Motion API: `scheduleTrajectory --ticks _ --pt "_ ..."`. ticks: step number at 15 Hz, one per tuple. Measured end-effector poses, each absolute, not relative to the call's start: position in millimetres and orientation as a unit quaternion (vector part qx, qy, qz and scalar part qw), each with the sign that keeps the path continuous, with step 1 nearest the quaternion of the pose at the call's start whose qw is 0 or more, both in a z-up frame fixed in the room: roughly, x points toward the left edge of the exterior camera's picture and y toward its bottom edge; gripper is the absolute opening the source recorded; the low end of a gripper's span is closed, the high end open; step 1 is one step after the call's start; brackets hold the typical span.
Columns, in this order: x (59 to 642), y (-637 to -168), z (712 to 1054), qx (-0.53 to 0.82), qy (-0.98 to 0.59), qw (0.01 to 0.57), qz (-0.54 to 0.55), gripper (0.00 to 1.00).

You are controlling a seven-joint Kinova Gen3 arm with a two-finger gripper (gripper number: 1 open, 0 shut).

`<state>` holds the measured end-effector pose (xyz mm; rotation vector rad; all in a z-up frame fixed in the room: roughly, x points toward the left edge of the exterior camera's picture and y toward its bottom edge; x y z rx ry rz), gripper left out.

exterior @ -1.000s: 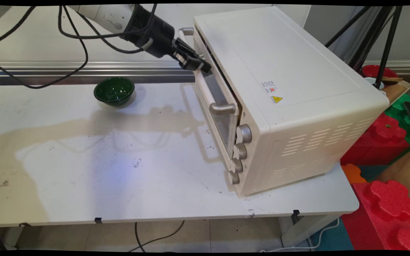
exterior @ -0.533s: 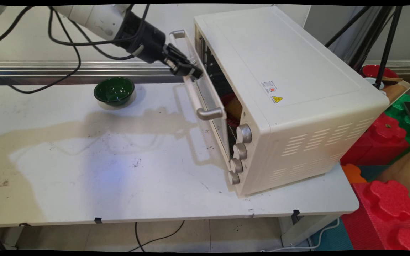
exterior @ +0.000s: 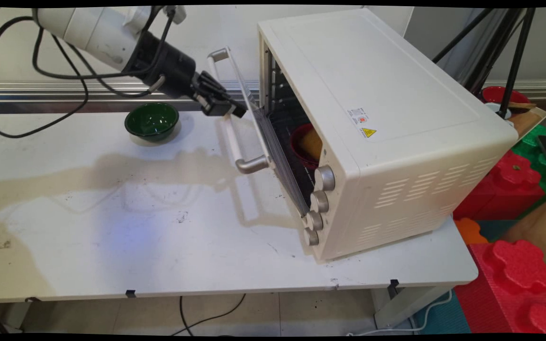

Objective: Open the oven

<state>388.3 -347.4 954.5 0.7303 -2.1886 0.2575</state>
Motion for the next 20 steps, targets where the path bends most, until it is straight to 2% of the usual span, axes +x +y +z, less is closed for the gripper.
scheduleTrajectory --ticks 20 --pt "414.1 -316.0 887.3 0.269 -0.892 0.353 0.085 0.0"
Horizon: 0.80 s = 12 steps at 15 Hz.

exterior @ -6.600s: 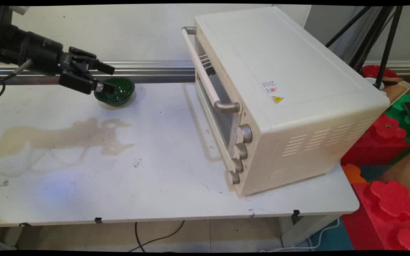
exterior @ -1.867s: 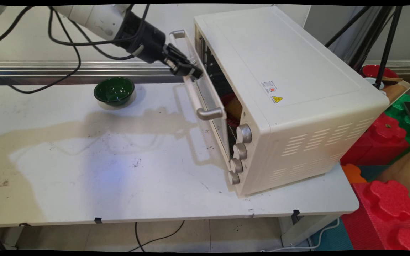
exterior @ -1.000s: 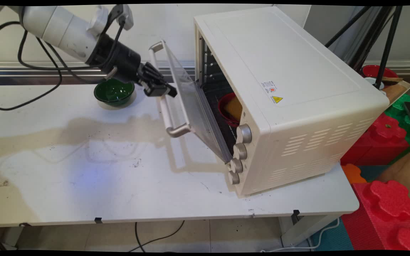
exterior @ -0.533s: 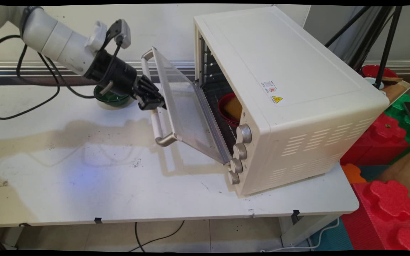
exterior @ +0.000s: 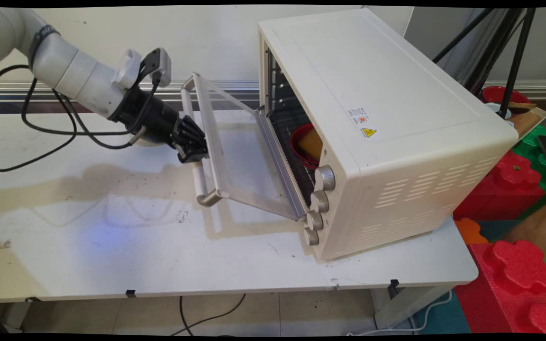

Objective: Open the oven

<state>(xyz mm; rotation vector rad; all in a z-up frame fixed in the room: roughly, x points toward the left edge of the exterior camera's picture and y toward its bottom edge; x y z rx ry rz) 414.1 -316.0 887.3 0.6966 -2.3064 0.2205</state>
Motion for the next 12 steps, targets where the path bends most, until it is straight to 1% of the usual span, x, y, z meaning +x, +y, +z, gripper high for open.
scheduleTrajectory --ticks 12 --pt "431.0 -298.8 856.0 0.259 -0.897 0.344 0.098 0.0"
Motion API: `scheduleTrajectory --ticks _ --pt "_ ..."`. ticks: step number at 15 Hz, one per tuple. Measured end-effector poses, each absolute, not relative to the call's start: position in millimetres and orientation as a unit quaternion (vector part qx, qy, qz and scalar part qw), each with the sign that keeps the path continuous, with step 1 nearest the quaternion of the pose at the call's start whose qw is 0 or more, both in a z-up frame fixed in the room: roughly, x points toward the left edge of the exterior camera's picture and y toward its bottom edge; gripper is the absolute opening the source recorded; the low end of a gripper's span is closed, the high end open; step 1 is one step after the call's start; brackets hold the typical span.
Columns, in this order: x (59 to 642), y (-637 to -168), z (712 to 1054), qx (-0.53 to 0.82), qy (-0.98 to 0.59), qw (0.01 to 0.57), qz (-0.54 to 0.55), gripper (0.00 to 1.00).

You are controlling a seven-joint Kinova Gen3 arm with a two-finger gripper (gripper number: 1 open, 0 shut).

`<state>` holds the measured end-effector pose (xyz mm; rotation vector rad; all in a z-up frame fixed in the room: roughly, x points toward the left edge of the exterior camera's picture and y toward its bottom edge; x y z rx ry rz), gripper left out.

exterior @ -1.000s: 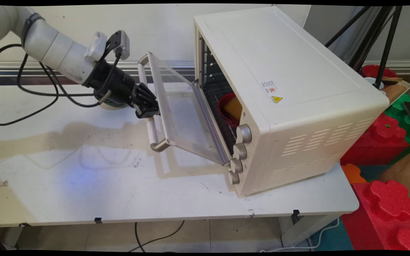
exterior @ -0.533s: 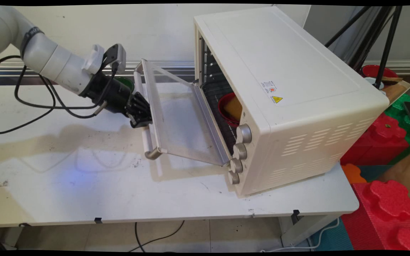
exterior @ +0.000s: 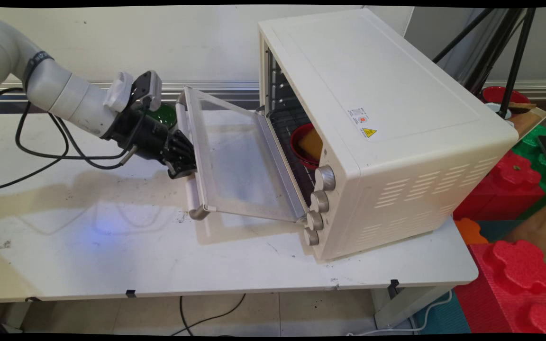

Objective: Open the oven

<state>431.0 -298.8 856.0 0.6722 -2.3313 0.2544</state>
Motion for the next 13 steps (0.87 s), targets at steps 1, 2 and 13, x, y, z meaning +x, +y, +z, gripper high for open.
scheduleTrajectory --ticks 1,2,13 --pt "432.1 -297.3 854.0 0.258 -0.897 0.344 0.1 0.0" --pt "433.2 -295.7 852.1 0.257 -0.897 0.344 0.103 0.0" --pt "444.3 -276.4 835.7 0.25 -0.898 0.344 0.115 0.0"
